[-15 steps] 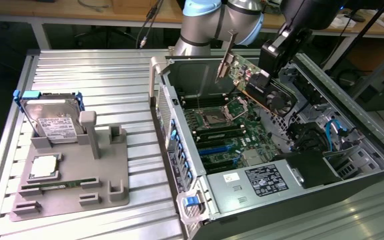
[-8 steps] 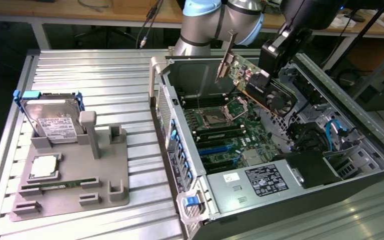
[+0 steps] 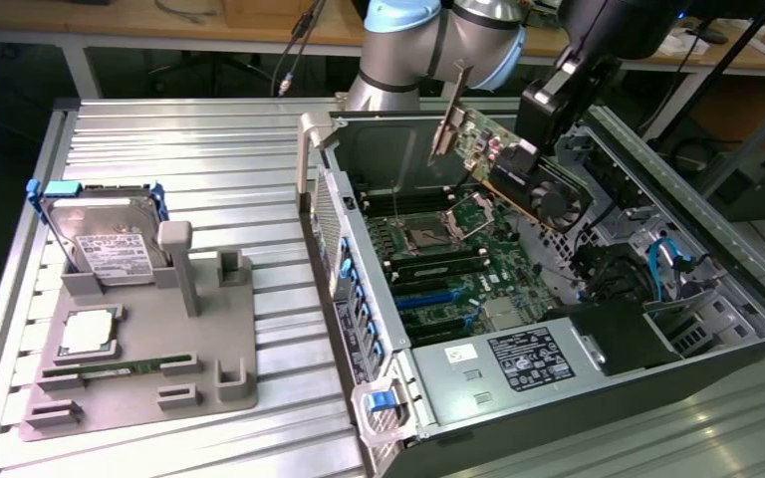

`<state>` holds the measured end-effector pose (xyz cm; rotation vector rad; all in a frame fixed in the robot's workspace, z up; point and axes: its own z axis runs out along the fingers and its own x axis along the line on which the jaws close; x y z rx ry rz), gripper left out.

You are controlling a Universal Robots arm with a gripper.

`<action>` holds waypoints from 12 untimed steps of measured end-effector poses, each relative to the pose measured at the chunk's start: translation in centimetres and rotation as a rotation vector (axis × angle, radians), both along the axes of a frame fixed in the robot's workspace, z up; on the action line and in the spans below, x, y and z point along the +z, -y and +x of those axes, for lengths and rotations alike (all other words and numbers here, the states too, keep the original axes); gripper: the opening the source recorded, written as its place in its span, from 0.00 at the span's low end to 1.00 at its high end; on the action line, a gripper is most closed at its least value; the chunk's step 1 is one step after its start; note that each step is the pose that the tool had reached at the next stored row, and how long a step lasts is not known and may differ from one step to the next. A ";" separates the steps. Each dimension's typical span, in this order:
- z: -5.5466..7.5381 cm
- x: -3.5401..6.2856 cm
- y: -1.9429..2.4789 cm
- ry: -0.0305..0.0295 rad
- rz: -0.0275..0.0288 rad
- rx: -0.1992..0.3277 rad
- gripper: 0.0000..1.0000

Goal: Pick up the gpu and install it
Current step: 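Insert the gpu into the slot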

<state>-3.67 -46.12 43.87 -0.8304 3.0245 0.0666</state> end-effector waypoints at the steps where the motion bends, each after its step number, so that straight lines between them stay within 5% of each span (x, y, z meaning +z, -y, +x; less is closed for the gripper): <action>1: 0.0 0.00 0.00 0.0000 0.0000 0.004 0.27; 12: 0.0 0.00 0.00 0.0000 -0.0001 0.066 0.27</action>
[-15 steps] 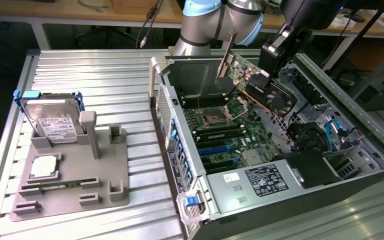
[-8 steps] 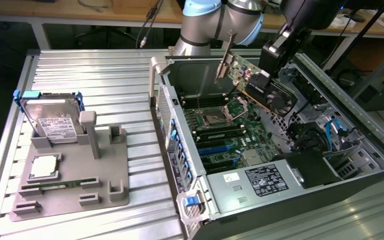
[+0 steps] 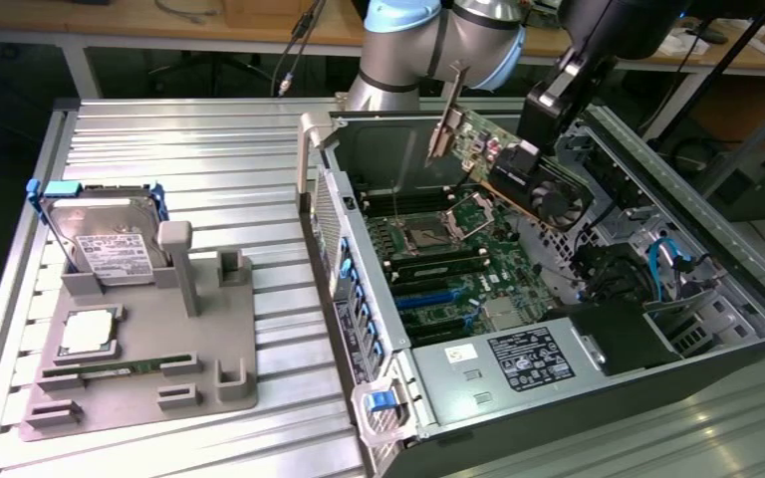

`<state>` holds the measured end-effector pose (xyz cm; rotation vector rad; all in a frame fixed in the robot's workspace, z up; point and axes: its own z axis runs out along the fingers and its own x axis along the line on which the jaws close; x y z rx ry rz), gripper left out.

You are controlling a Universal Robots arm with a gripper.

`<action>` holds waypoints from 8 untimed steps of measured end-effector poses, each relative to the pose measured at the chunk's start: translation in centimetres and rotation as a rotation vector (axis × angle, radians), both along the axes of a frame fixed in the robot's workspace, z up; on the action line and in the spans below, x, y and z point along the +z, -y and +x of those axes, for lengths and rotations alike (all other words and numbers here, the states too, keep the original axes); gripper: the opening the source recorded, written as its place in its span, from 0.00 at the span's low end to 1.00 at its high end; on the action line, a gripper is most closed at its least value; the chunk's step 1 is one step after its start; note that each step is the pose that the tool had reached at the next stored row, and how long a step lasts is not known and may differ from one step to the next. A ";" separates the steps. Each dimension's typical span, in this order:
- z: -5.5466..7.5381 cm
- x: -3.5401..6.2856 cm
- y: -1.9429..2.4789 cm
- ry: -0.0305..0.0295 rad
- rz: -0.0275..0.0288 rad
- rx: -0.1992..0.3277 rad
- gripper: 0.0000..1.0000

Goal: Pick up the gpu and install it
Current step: 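Insert the gpu into the slot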

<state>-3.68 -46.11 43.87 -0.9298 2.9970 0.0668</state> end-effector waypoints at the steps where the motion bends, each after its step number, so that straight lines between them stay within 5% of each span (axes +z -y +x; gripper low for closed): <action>1: 0.0 0.00 0.00 0.0000 0.0000 0.004 0.27; 8: 0.0 -0.01 0.00 0.0001 0.0000 0.033 0.27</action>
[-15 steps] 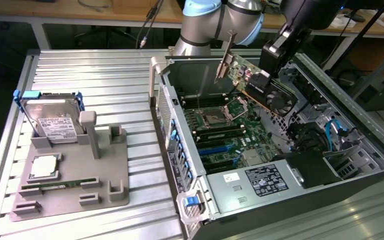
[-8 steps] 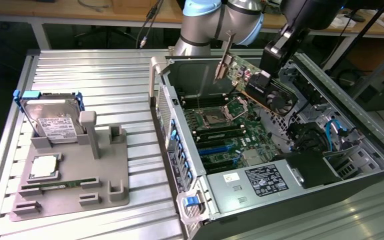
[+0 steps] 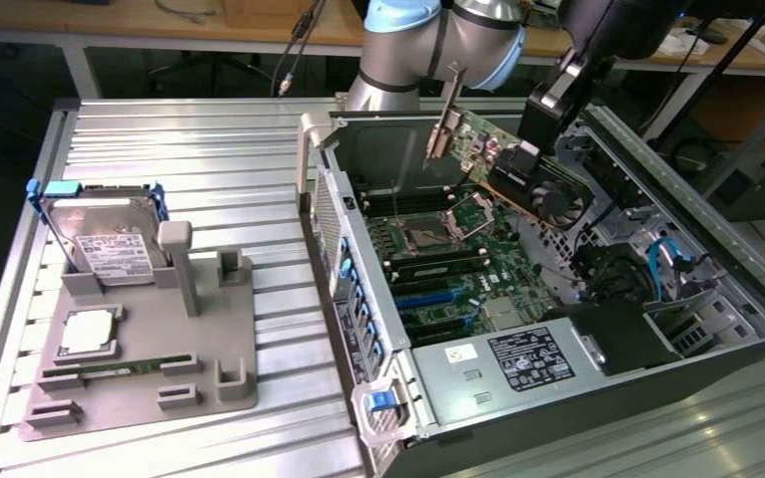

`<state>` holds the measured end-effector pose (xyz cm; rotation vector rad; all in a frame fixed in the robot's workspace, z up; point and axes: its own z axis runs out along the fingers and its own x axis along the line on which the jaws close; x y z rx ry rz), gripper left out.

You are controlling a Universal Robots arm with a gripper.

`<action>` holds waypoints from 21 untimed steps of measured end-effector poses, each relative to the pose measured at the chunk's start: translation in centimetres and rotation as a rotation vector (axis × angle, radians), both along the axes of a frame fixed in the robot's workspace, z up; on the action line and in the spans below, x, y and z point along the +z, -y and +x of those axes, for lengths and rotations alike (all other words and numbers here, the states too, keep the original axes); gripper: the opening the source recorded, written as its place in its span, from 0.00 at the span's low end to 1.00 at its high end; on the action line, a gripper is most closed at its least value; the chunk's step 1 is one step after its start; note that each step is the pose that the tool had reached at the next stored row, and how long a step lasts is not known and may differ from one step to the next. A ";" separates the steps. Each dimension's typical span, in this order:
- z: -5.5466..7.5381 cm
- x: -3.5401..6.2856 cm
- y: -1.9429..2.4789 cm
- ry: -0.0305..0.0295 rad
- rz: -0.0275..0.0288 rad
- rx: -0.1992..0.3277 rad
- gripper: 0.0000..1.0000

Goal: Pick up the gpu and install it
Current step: 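Insert the gpu into the slot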

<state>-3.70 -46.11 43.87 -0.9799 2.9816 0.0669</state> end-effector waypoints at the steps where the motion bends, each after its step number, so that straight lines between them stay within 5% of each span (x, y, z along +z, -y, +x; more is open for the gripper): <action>1: 0.0 0.00 0.00 0.0000 0.0000 0.004 0.27; 21: 0.0 0.00 0.00 0.0000 -0.0006 0.091 0.27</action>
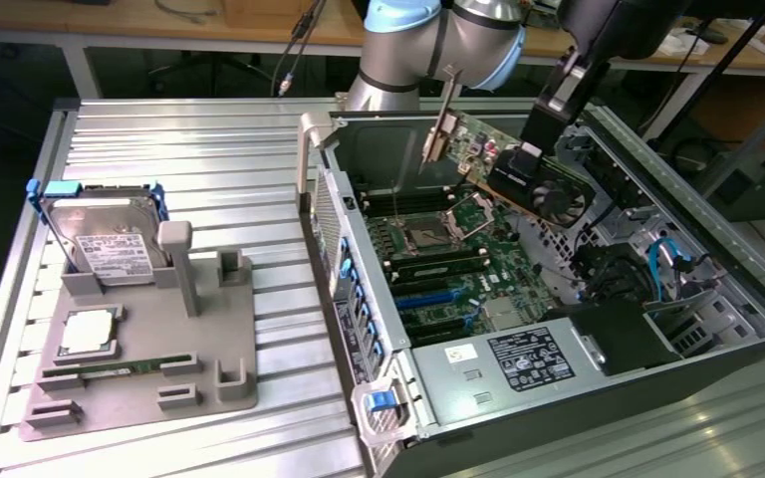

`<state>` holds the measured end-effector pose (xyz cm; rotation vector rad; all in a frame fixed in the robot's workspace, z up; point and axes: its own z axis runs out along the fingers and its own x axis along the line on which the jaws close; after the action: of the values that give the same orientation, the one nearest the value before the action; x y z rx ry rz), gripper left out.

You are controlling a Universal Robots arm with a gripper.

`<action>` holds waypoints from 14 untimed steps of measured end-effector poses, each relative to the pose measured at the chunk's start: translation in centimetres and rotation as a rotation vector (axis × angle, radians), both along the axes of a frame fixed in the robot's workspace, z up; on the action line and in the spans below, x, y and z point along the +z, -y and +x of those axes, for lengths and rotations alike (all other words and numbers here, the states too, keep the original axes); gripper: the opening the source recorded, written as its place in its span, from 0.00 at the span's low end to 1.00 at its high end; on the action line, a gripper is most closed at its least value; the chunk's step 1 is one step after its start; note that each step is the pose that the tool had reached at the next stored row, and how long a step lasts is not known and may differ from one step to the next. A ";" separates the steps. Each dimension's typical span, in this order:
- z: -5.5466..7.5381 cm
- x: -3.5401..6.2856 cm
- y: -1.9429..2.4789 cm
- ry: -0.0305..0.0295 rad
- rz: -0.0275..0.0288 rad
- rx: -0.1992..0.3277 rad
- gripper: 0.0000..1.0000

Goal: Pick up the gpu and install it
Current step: 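Insert the gpu into the slot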

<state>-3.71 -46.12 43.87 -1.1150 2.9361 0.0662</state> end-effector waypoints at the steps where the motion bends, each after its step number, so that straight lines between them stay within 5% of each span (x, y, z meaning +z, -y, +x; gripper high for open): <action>1: 0.0 0.00 0.00 0.0000 0.0000 0.004 0.27; 14: 0.0 0.00 -0.02 0.0000 -0.0007 0.077 0.27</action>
<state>-3.71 -46.10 43.87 -1.2281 2.8926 0.0651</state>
